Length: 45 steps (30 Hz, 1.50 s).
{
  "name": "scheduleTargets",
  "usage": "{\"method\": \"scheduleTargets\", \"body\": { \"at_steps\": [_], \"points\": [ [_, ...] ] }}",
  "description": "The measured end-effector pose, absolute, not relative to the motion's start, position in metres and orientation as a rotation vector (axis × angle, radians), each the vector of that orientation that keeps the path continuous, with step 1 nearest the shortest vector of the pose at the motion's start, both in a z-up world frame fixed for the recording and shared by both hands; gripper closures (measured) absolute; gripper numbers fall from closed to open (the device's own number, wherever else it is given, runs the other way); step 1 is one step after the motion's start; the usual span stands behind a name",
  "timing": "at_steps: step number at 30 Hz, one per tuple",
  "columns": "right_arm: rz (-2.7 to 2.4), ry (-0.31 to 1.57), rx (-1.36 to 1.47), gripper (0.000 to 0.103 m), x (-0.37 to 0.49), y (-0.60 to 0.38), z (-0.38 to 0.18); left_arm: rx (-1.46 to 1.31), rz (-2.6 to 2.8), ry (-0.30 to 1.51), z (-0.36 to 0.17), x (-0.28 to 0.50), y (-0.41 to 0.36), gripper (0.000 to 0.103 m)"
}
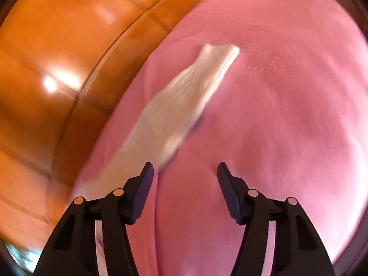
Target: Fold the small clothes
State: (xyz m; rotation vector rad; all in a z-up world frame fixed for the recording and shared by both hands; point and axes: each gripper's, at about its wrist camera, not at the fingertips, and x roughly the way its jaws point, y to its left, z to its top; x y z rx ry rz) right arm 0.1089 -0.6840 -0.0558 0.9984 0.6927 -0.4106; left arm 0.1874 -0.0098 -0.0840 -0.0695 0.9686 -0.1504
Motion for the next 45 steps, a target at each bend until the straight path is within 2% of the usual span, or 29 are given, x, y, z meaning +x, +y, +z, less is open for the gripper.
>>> {"method": "scheduleTargets", "body": {
  "at_steps": [6,8,10,11,12,19,26,34,35,36,37,38,39,43,45],
  "points": [
    [-0.5,0.66,0.997,0.047,0.151,-0.719,-0.065,-0.05,-0.164,0.998,-0.086,0.195,-0.017,0.005],
    [-0.519,0.673,0.962,0.048,0.164,-0.719,-0.064,-0.042,-0.149,1.0,-0.087,0.196,-0.02,0.004],
    [-0.539,0.717,0.911,0.061,0.179,-0.721,-0.062,-0.039,-0.138,1.001,-0.087,0.198,-0.021,0.004],
    [-0.545,0.743,0.889,0.082,0.183,-0.726,-0.066,-0.04,-0.138,1.002,-0.087,0.198,-0.021,0.004],
    [-0.548,0.778,0.868,0.096,0.189,-0.725,-0.066,-0.038,-0.139,1.001,-0.088,0.199,-0.021,0.004],
    [-0.353,0.696,0.779,0.097,0.196,-0.686,-0.009,-0.043,-0.131,0.994,-0.089,0.2,-0.021,0.004],
    [-0.004,0.666,0.615,0.097,0.238,-0.559,0.056,-0.085,-0.147,1.027,-0.085,0.204,-0.015,0.004],
    [0.339,0.793,0.399,0.097,0.276,-0.355,0.046,-0.294,-0.201,0.979,-0.06,0.201,0.02,0.004],
    [0.375,0.814,0.37,0.093,0.275,-0.336,0.041,-0.3,-0.206,0.96,-0.055,0.2,0.025,0.004],
    [0.406,0.832,0.314,0.08,0.273,-0.31,0.035,-0.306,-0.21,0.95,-0.052,0.199,0.028,0.004],
    [0.425,0.842,0.29,0.063,0.27,-0.297,0.032,-0.319,-0.219,0.938,-0.048,0.198,0.033,0.005],
    [0.452,0.852,0.266,0.029,0.264,-0.279,0.028,-0.333,-0.227,0.93,-0.046,0.197,0.037,0.006],
    [0.456,0.845,0.251,0.024,0.258,-0.27,0.026,-0.344,-0.233,0.926,-0.044,0.197,0.041,0.009],
    [0.47,0.859,0.268,0.025,0.228,-0.266,0.019,-0.395,-0.268,0.941,-0.044,0.202,0.05,0.027],
    [0.452,0.868,0.289,0.021,0.216,-0.276,0.015,-0.414,-0.283,0.948,-0.045,0.208,0.049,0.027]
  ]
}}
